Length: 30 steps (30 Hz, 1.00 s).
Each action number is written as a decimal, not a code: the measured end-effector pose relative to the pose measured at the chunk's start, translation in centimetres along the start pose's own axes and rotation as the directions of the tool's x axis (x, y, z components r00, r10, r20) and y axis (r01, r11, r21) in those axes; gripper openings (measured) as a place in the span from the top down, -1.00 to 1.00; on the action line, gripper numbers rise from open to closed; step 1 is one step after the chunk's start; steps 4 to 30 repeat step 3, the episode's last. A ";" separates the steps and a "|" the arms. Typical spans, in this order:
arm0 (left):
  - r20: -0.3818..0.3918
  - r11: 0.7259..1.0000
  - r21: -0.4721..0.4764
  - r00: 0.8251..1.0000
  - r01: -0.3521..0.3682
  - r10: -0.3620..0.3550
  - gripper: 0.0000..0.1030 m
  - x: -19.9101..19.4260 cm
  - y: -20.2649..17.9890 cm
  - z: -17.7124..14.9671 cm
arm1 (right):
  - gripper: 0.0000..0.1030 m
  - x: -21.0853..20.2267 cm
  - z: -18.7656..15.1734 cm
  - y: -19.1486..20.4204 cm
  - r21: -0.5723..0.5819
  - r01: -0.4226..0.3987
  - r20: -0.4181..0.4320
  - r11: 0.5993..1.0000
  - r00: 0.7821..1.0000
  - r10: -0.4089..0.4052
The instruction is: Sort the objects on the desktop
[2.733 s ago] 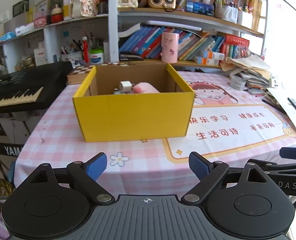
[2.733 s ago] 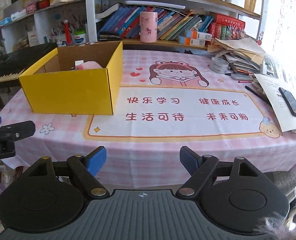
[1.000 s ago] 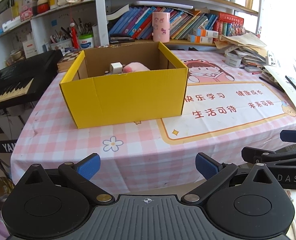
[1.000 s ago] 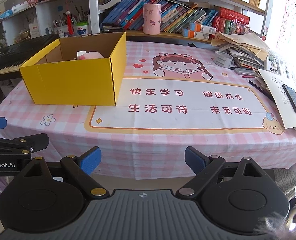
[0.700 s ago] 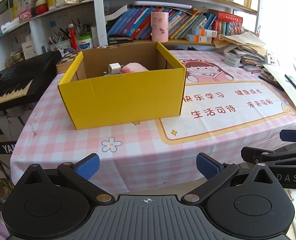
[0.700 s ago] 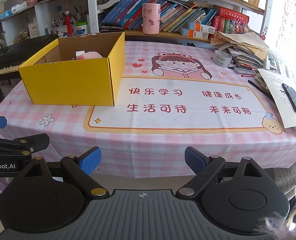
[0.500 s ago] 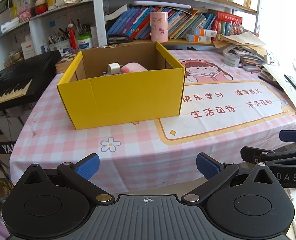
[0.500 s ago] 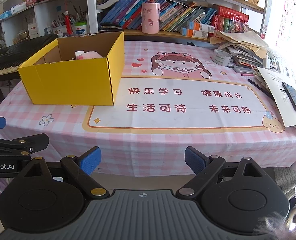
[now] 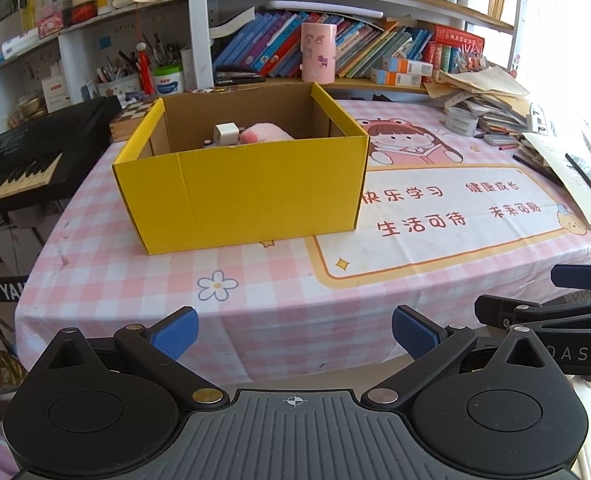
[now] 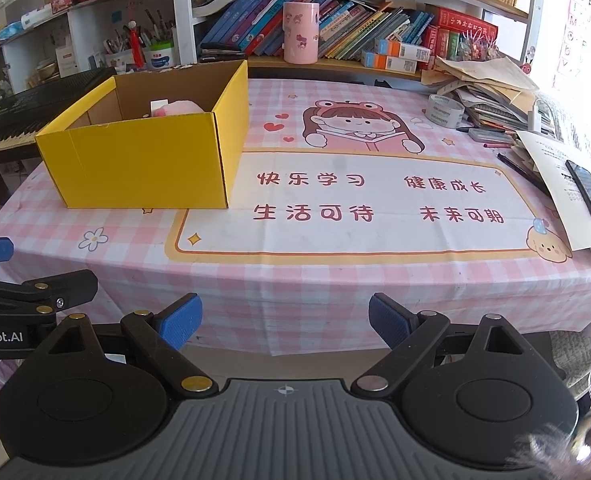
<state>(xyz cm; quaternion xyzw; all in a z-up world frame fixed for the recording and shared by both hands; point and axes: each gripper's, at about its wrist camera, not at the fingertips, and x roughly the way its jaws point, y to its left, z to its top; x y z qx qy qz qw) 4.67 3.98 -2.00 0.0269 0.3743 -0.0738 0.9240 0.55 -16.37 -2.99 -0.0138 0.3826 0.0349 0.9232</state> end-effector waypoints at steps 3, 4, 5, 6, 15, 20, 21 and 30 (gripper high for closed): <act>0.002 1.000 -0.010 1.000 -0.009 0.009 -1.00 0.0 0.1 0.1 | -0.75 0.1 0.1 0.2 -0.001 0.000 0.001 1.000 1.000 0.000; 0.002 1.000 -0.010 1.000 -0.009 0.009 -1.00 0.0 0.1 0.1 | -0.75 0.1 0.1 0.2 -0.001 0.000 0.001 1.000 1.000 0.000; 0.002 1.000 -0.010 1.000 -0.009 0.009 -1.00 0.0 0.1 0.1 | -0.75 0.1 0.1 0.2 -0.001 0.000 0.001 1.000 1.000 0.000; 0.002 1.000 -0.010 1.000 -0.009 0.009 -1.00 0.0 0.1 0.1 | -0.75 0.1 0.1 0.2 -0.001 0.000 0.001 1.000 1.000 0.000; 0.002 1.000 -0.010 1.000 -0.009 0.009 -1.00 0.0 0.1 0.1 | -0.75 0.1 0.1 0.2 -0.001 0.000 0.001 1.000 1.000 0.000; 0.002 1.000 -0.010 1.000 -0.009 0.009 -1.00 0.0 0.1 0.1 | -0.75 0.1 0.1 0.2 -0.001 0.000 0.001 1.000 1.000 0.000; 0.002 1.000 -0.010 1.000 -0.009 0.009 -1.00 0.0 0.1 0.1 | -0.75 0.1 0.1 0.2 -0.001 0.000 0.001 1.000 1.000 0.000; 0.002 1.000 -0.010 1.000 -0.009 0.009 -1.00 0.0 0.1 0.1 | -0.75 0.1 0.1 0.2 -0.001 0.000 0.001 1.000 1.000 0.000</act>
